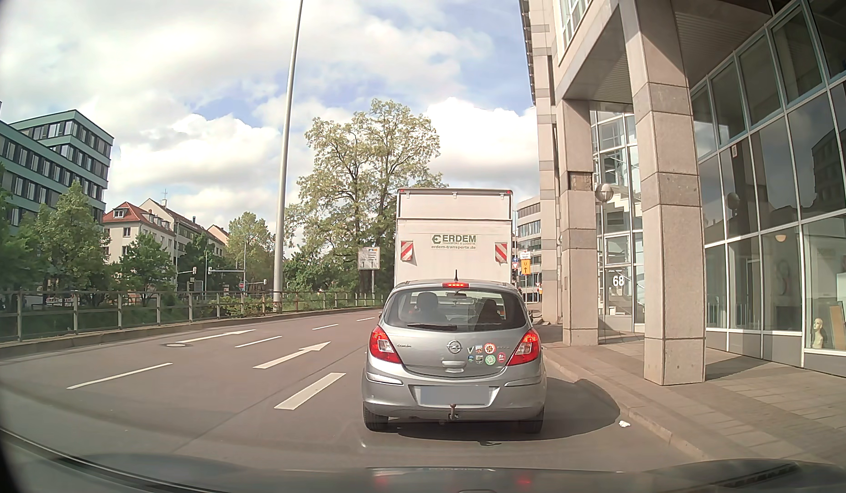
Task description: Follow the waypoints while adhering to traffic rules and regulations
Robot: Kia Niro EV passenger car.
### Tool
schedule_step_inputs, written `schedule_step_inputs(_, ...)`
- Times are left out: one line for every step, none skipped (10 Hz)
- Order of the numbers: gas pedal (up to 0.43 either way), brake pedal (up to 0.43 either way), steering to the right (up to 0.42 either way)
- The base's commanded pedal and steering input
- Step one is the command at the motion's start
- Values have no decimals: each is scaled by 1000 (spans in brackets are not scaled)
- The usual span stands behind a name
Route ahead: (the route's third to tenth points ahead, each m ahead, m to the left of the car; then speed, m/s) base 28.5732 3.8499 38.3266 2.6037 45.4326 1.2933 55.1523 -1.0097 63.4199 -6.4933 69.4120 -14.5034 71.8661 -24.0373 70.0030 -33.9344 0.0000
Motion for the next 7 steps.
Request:
schedule_step_inputs(0,220,7)
schedule_step_inputs(0,220,6)
schedule_step_inputs(0,220,7)
schedule_step_inputs(0,220,10)
schedule_step_inputs(0,213,11)
schedule_step_inputs(0,213,10)
schedule_step_inputs(0,220,9)
